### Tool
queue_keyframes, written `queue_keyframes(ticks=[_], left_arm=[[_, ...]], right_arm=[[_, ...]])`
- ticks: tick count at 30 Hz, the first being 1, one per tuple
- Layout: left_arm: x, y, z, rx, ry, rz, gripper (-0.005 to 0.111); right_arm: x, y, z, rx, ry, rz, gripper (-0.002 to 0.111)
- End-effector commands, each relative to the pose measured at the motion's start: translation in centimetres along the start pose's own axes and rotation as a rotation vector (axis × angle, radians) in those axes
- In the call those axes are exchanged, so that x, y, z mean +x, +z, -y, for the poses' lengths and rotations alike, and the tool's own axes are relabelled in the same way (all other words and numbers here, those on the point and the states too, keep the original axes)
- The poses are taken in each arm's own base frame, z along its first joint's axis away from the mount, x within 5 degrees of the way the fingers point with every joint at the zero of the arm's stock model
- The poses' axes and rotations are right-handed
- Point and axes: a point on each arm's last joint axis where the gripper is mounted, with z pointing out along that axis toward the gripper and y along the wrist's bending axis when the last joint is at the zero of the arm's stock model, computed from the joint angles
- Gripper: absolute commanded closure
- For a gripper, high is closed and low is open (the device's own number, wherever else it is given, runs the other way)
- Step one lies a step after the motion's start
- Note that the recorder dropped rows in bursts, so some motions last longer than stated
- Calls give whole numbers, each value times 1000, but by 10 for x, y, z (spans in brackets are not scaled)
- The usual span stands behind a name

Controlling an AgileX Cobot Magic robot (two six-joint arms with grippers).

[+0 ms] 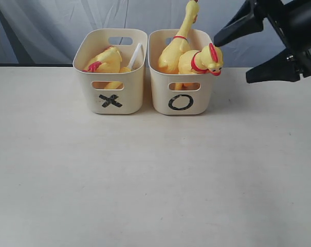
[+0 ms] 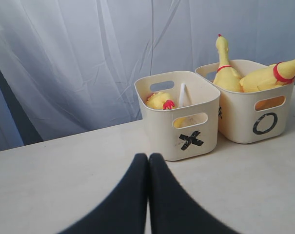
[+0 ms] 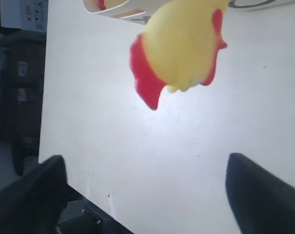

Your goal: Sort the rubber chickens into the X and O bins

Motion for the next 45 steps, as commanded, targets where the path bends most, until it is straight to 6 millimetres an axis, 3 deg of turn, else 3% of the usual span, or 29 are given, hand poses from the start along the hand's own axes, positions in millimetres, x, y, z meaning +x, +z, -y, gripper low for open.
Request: queue_keyframes(ticks=[1, 5, 15, 21, 32, 40, 45], left_arm=[[0, -1, 0, 12, 0, 12, 107], [0, -1, 0, 13, -2, 12, 107], [0, -1, 0, 13, -2, 12, 107], [-1, -1, 0, 13, -2, 14, 107], [-1, -1, 1, 14, -4, 14, 107], [-1, -1, 1, 14, -4, 14, 107], [-1, -1, 1, 14, -4, 14, 107]], right_arm=[[11, -20, -15, 36, -80, 47, 57], [23, -35, -28, 48, -130, 87, 110], [68, -84, -62, 149, -311, 226, 106], [105, -113, -84, 182, -421, 336, 106], [195, -144, -76, 336, -463, 594, 106], [252, -163, -79, 288, -599, 953, 106], [282, -172, -81, 299, -698, 1044, 106]])
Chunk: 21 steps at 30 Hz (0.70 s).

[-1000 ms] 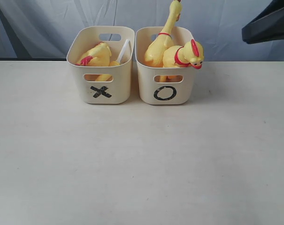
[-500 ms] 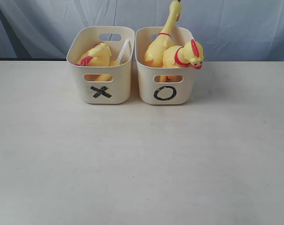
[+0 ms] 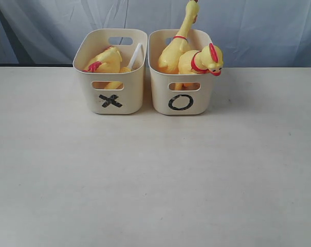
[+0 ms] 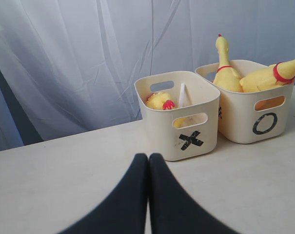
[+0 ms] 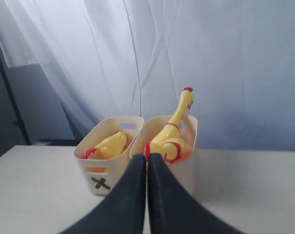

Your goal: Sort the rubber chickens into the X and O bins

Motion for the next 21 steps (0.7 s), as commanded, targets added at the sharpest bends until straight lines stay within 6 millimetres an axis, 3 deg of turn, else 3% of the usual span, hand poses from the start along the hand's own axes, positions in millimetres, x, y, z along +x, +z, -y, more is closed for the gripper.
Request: queue_keyframes(ticks=[1, 7, 12, 17, 21], left_arm=[[-1, -1, 1, 14, -4, 14, 107], [-1, -1, 1, 14, -4, 14, 107], [-1, -1, 1, 14, -4, 14, 107], [-4, -1, 1, 15, -4, 51, 107], [-21, -3, 0, 11, 8, 243, 107]], right_arm=[[6, -24, -7, -3, -58, 81, 106], [19, -66, -23, -56, -129, 234, 106], [34, -93, -30, -54, -293, 317, 106], [41, -93, -21, -76, -420, 224, 106], [49, -70, 10, 94, -429, 176, 106]])
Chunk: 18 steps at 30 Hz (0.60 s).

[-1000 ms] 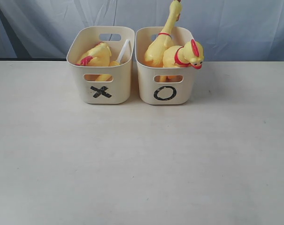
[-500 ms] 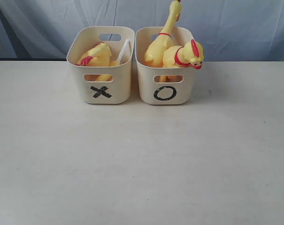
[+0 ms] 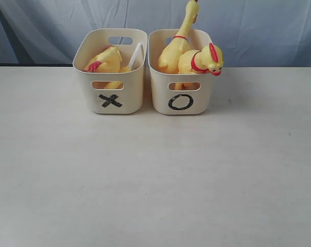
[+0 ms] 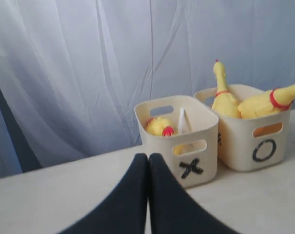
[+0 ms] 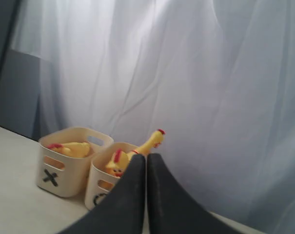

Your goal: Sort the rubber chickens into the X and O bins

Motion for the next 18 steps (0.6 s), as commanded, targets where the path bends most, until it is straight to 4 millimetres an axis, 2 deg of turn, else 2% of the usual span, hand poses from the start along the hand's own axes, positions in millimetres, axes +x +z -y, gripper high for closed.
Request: queue_keyframes(ticks=[1, 5, 7, 10, 18], left_arm=[[-17, -2, -1, -2, 42, 197, 107], [-26, -5, -2, -41, 178, 290, 107], [-25, -3, -2, -42, 183, 282, 107], [-24, 10, -1, -25, 174, 222, 107], [-23, 14, 0, -6, 123, 205, 107]], right_arm=[[22, 25, 17, 123, 28, -17, 106], [39, 53, 22, 163, 85, 99, 106], [50, 63, 24, 186, 90, 134, 106], [72, 77, 22, 185, 107, 94, 106], [92, 80, 14, 108, 143, -91, 106]])
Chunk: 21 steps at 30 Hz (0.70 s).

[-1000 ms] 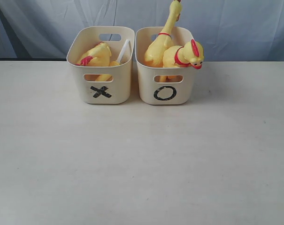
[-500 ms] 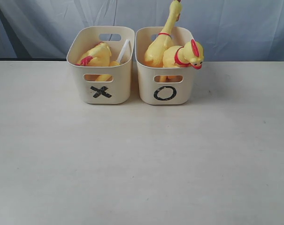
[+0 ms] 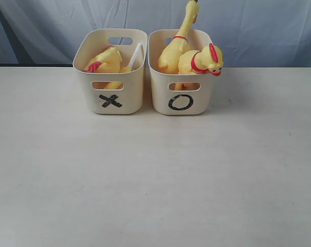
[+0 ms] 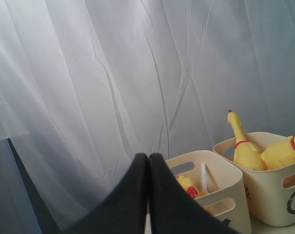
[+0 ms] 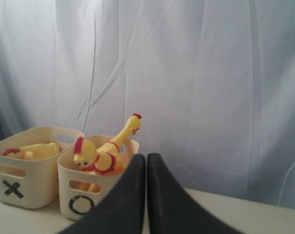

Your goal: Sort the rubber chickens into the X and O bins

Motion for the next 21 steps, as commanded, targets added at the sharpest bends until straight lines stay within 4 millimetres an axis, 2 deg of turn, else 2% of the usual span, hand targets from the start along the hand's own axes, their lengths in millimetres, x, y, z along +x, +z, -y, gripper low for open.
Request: queue_keyframes(ticks=[1, 17, 21], left_arm=[[-1, 0, 1, 15, -26, 17, 107], [0, -1, 0, 8, -22, 5, 107], [-2, -9, -4, -99, -1, 24, 107]], right_arm=[[7, 0, -2, -25, 6, -68, 106], [7, 0, -2, -26, 7, -68, 106], [7, 0, -3, -30, 16, -68, 106]])
